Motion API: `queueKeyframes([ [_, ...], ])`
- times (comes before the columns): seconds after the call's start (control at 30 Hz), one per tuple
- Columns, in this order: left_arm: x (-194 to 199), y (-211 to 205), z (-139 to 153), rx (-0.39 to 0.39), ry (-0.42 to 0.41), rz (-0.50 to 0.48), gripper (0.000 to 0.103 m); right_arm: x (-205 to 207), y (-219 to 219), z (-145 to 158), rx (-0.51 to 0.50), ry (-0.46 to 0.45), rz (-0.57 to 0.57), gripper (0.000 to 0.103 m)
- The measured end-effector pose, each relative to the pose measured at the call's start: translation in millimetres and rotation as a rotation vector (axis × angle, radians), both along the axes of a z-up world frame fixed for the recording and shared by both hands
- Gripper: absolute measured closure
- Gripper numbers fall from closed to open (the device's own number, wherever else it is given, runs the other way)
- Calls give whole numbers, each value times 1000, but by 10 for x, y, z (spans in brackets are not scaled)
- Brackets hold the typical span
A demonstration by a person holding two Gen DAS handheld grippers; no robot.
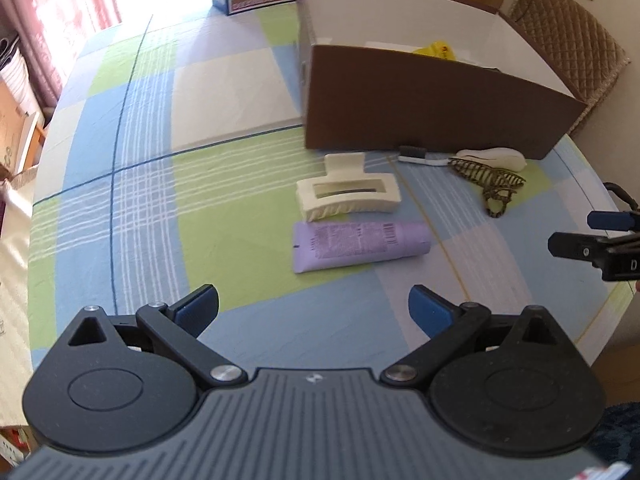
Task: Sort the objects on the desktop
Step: 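Lower right gripper onto purple tube and close it while left tool follows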
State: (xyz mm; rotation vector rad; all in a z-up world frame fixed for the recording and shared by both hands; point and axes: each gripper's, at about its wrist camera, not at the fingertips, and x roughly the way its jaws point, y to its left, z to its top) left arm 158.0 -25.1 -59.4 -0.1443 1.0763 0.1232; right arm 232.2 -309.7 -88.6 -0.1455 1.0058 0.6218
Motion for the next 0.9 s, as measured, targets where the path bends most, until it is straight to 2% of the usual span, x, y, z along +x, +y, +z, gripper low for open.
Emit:
queueKeyframes([
  [0.17,-68,166,-44,-2,17,56,3,-27,249,-34,57,4,108,4],
  [0.23,-110,267,-65,-2,22,89,3,-49,406,-65,66,2,187,21],
  [0.33,-185,443,-100,0,32,145,3,-87,649,-152,55,-10,292,36],
  [0.4,-244,575,-120,0,37,185,3,-102,787,-209,51,-23,353,41],
  [0.57,-397,855,-166,-4,53,274,3,-88,1048,-338,41,-36,456,43],
  [0.8,-525,1017,-213,-15,71,323,3,-160,1305,-526,-34,-139,596,45],
  [0.83,-525,1017,-222,-17,73,323,3,-187,1321,-548,-46,-160,621,60],
  [0.9,-535,1019,-235,-20,76,323,3,-268,1331,-581,-89,-184,683,71],
])
